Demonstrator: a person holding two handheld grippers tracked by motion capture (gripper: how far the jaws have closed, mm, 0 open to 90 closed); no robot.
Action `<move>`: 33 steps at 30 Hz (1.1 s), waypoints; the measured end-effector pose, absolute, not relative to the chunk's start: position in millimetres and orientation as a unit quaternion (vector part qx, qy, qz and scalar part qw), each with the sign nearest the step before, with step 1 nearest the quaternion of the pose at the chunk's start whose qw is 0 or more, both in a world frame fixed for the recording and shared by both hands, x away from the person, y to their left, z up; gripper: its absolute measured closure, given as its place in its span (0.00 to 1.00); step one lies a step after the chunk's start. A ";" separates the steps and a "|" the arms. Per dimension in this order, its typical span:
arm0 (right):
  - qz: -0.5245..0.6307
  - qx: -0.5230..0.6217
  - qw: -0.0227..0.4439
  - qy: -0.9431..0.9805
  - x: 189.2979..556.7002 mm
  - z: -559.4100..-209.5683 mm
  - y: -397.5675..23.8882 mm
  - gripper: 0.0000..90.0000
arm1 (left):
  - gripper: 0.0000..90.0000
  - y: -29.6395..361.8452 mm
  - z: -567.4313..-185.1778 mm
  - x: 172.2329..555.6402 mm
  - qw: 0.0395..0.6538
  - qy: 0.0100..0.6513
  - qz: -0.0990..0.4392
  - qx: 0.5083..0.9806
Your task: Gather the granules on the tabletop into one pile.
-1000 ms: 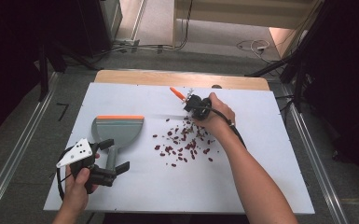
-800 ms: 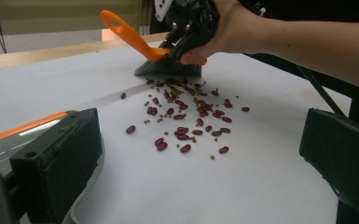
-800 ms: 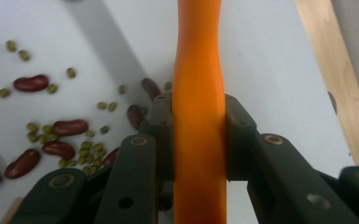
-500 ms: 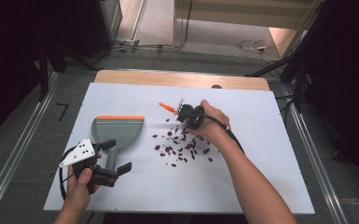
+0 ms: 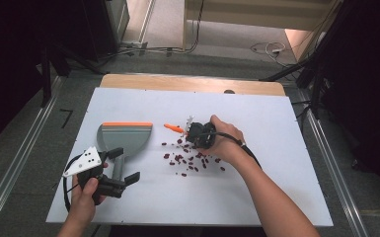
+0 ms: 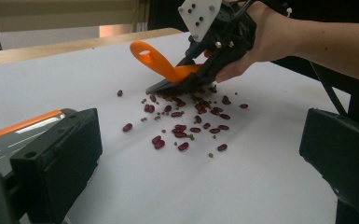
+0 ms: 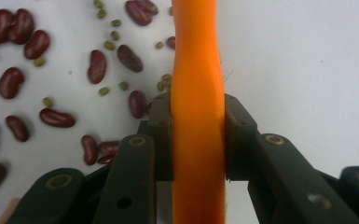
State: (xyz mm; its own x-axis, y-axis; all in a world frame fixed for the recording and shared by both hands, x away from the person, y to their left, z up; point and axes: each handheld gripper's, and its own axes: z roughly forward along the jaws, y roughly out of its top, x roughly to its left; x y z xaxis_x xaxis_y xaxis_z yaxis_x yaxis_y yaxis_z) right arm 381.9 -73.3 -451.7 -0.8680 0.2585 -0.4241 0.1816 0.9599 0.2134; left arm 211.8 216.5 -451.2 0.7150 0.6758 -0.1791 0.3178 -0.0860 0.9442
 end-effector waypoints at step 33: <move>0.076 0.018 0.275 0.958 410.1 -456.4 -4.7 0.76 | 0.00 222.1 -452.1 211.5 0.586 0.349 0.152 0.715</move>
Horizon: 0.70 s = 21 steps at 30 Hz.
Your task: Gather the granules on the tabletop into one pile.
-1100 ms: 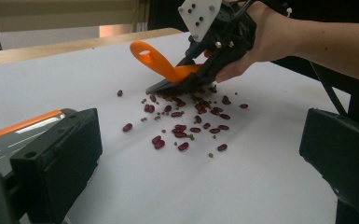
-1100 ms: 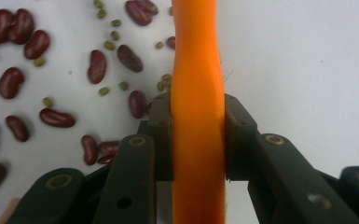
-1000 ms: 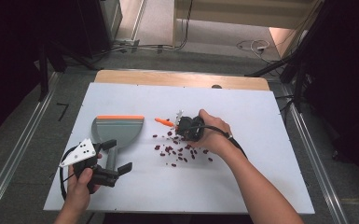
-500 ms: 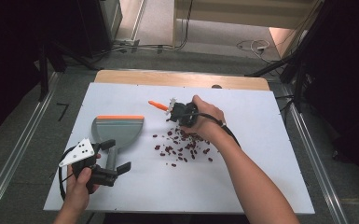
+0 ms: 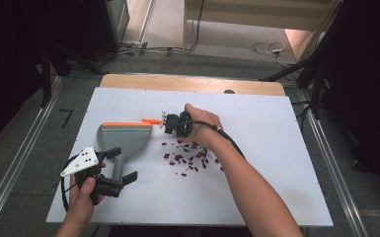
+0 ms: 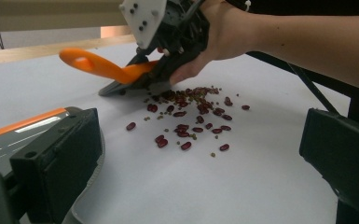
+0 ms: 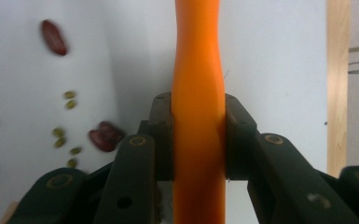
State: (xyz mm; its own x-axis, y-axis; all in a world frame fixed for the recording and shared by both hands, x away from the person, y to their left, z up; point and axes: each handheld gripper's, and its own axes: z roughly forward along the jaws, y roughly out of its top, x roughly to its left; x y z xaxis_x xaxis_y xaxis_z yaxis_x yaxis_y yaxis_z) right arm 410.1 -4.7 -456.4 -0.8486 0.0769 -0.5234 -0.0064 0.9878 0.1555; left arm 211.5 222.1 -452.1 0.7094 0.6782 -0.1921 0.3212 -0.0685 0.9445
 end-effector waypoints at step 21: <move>0.085 -0.051 0.246 0.964 351.8 -457.8 -32.5 0.76 | 0.00 223.9 -451.4 210.7 0.586 0.352 0.154 0.713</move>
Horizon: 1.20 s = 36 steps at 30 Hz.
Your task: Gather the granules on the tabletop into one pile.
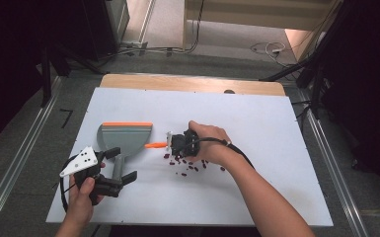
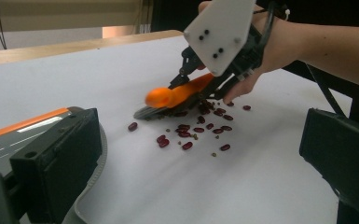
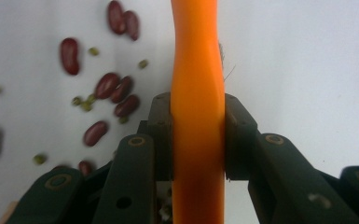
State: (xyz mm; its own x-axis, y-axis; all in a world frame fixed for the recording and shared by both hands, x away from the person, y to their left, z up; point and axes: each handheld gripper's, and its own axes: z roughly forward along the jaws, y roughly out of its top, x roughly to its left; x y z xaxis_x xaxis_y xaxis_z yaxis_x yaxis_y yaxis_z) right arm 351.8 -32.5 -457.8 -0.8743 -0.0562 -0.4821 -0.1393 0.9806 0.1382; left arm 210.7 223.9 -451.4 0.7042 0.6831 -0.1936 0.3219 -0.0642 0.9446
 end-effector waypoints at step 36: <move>0.107 -0.166 0.277 0.941 328.5 -459.3 -31.6 0.76 | 0.00 239.5 -452.5 211.6 0.588 0.374 0.162 0.699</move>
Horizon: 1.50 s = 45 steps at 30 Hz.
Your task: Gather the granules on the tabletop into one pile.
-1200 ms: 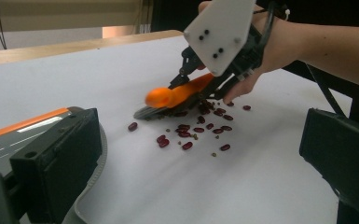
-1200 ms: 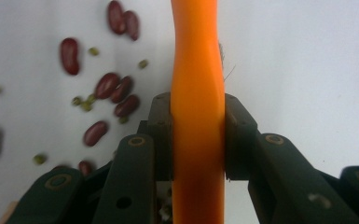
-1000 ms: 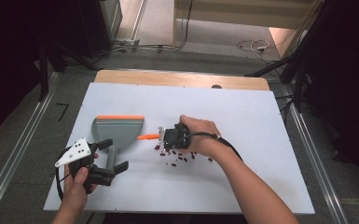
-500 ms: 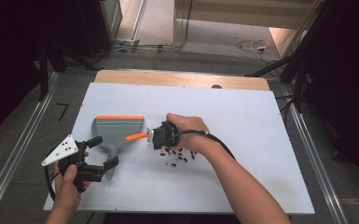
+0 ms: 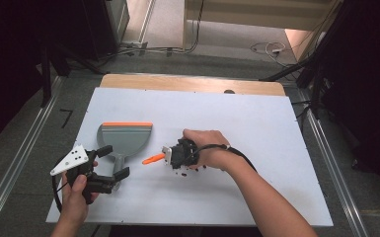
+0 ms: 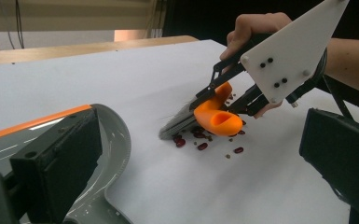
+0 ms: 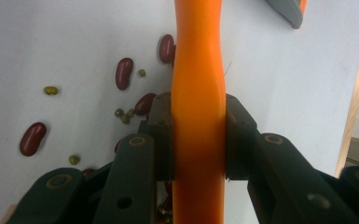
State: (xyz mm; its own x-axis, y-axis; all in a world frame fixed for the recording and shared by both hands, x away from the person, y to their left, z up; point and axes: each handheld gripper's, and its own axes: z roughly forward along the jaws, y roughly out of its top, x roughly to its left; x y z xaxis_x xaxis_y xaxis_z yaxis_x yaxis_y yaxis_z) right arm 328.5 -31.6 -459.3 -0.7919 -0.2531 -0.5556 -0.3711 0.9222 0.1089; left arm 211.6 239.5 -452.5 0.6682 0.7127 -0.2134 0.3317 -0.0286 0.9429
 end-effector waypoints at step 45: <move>0.228 0.344 -0.142 0.900 400.0 -453.4 -25.7 0.76 | 0.00 237.5 -453.1 212.6 0.586 0.372 0.160 0.702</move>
State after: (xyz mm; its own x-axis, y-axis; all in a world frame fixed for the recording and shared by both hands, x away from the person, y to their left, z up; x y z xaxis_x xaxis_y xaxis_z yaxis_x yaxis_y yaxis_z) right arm 400.0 -25.7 -453.4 -0.7232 0.5549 0.4113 0.6837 0.6597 0.3121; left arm 212.6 237.5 -453.1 0.6714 0.7102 -0.2116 0.3351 -0.0363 0.9415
